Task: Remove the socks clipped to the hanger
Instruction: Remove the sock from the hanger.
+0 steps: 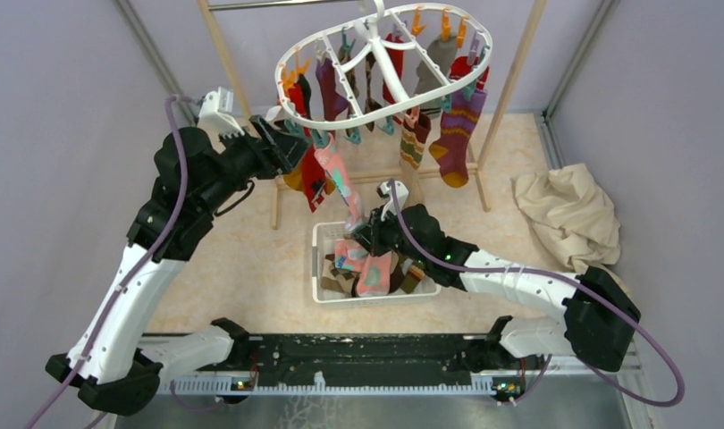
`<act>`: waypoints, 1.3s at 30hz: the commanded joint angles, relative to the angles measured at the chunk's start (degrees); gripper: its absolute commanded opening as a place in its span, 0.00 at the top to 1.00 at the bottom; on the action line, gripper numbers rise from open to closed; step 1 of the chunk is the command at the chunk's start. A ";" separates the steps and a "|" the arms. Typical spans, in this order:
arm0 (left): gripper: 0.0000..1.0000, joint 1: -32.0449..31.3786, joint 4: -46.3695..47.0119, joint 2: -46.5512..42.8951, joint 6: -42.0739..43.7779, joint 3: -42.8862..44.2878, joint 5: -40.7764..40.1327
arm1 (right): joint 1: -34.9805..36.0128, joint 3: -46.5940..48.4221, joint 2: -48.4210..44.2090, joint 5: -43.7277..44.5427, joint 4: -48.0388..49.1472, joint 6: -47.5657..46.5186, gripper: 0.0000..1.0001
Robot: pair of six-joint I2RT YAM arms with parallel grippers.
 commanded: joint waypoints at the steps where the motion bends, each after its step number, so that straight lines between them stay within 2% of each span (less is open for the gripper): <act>1: 0.28 -1.70 2.48 1.01 -1.56 -0.04 1.99 | 0.64 2.42 0.05 -0.22 3.23 -0.33 1.00; 9: 0.28 -7.88 3.29 4.67 0.81 1.67 -5.45 | 0.65 2.34 0.00 -0.10 3.04 -0.58 1.00; 19: 0.30 -8.49 2.66 4.85 3.56 2.14 -11.60 | 0.64 1.21 -0.22 -0.13 3.75 -0.44 1.00; 25: 0.34 -8.48 8.12 4.93 5.63 -1.01 -11.72 | 0.64 1.02 0.34 -0.53 4.45 -0.15 1.00; 39: 0.39 -8.48 14.57 3.51 8.47 -6.27 -15.24 | 0.65 -0.43 0.31 -0.71 5.37 0.28 1.00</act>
